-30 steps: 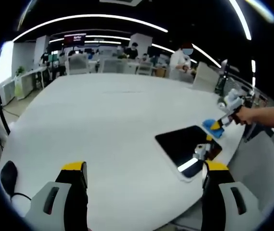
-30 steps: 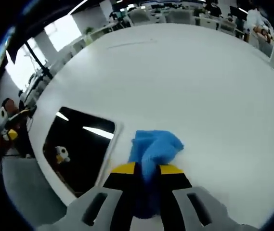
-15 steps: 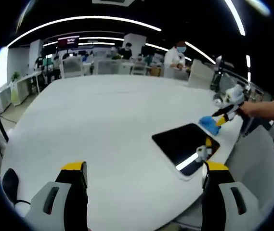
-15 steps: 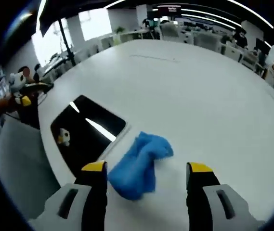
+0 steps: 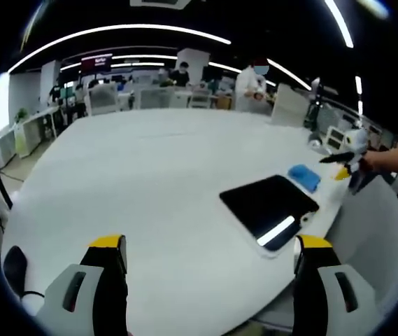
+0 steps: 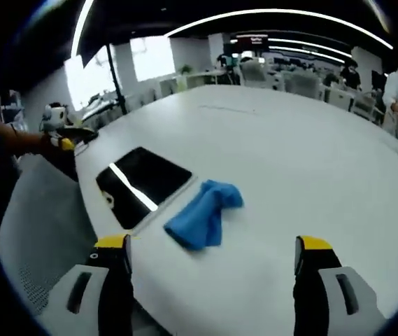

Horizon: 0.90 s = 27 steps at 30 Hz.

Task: Wipe the mirror surface with the cleaning cloth until all visible marks leave the cleaned area.

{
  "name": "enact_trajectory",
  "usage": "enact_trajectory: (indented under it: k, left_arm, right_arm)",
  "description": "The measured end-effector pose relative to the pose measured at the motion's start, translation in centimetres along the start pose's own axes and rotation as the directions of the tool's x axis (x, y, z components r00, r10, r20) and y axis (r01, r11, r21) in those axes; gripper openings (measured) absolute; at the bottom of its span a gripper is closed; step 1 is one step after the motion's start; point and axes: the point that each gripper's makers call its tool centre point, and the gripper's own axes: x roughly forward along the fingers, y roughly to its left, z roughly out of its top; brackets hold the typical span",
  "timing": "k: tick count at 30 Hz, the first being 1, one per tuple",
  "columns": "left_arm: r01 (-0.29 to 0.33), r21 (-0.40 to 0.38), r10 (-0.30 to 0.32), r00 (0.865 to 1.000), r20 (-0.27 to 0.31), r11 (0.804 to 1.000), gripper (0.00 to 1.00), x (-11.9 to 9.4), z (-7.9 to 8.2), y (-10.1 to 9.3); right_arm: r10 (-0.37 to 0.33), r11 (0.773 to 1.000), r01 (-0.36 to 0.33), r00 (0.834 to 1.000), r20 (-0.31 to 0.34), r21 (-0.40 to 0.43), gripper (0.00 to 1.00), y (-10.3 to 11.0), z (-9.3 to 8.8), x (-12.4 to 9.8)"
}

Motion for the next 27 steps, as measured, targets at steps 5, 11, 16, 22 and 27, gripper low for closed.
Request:
enact_trajectory:
  k: [5, 11, 16, 22, 27]
  left_arm:
    - [0.004, 0.020, -0.004, 1.000, 0.001, 1.000, 1.00, 0.0, 0.0, -0.3]
    - [0.002, 0.014, -0.002, 1.000, -0.003, 1.000, 1.00, -0.6, -0.4, -0.1]
    - [0.013, 0.042, -0.012, 1.000, -0.019, 0.999, 1.00, -0.8, -0.7, -0.1]
    - [0.025, 0.040, -0.025, 1.000, 0.007, 0.999, 1.00, -0.8, 0.0, -0.2]
    - [0.038, 0.050, -0.037, 0.999, -0.010, 0.998, 1.00, -0.3, -0.2, -0.6]
  right_arm:
    - [0.005, 1.000, -0.005, 0.999, 0.046, 0.001, 1.00, 0.2, -0.8, -1.3]
    - [-0.025, 1.000, 0.025, 0.998, 0.060, 0.010, 1.00, -0.3, -1.3, -2.3]
    - [-0.036, 0.999, 0.034, 0.997, 0.061, 0.020, 1.00, -0.5, -1.2, -2.5]
    - [-0.038, 0.999, 0.036, 0.997, 0.063, 0.026, 1.00, -0.5, -0.9, -2.6]
    - [-0.041, 0.998, 0.038, 0.997, 0.068, 0.041, 1.00, -0.7, -0.9, -2.6]
